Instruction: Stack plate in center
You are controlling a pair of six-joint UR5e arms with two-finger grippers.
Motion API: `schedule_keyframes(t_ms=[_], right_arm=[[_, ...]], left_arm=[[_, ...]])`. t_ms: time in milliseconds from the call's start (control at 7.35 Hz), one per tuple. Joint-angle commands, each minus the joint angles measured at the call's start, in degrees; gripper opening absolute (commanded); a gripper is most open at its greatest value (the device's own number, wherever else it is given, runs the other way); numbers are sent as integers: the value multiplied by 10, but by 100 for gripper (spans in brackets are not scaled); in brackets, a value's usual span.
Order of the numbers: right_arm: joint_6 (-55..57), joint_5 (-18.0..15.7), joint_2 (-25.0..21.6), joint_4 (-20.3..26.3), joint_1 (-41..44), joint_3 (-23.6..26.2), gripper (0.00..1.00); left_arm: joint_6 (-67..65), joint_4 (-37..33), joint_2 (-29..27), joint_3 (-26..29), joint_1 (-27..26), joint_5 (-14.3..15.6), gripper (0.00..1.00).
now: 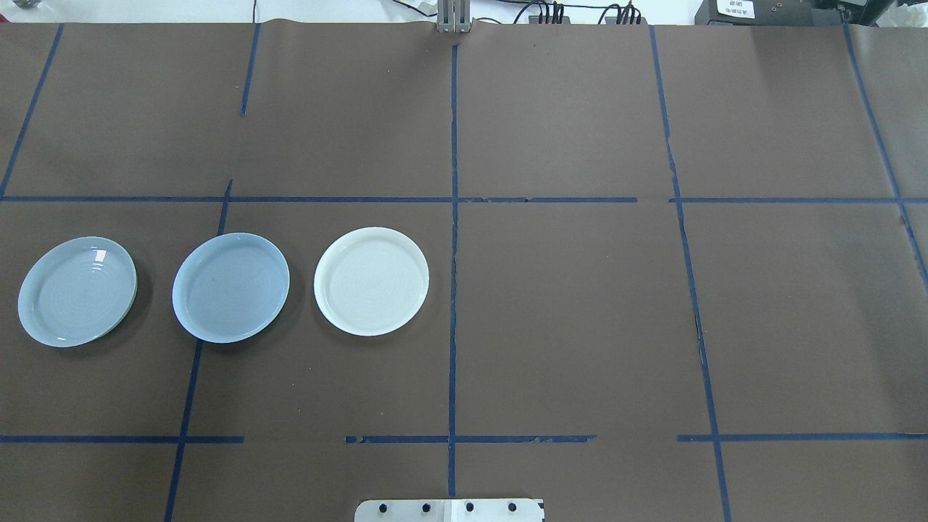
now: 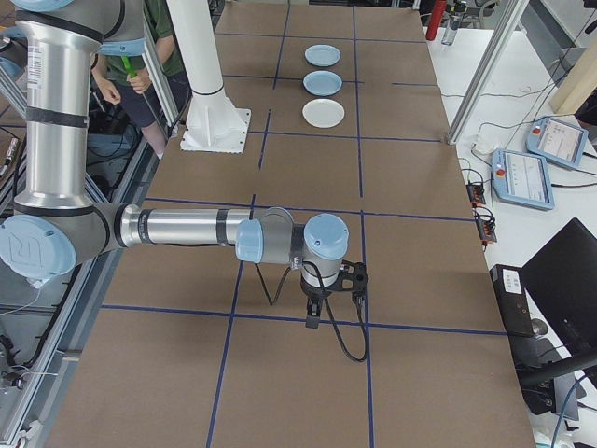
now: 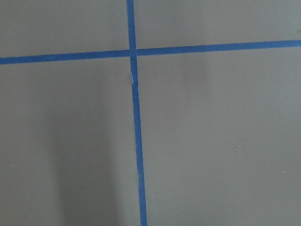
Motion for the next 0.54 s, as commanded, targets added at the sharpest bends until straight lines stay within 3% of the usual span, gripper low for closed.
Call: schedule_keyframes(t_ms=[0, 408], right_arm=[[0, 0, 0, 0, 0, 0, 100], [0, 0, 0, 0, 0, 0, 100]], left_arm=[[0, -1, 0, 0, 0, 0, 100], [2, -7, 0, 0, 2, -6, 100]])
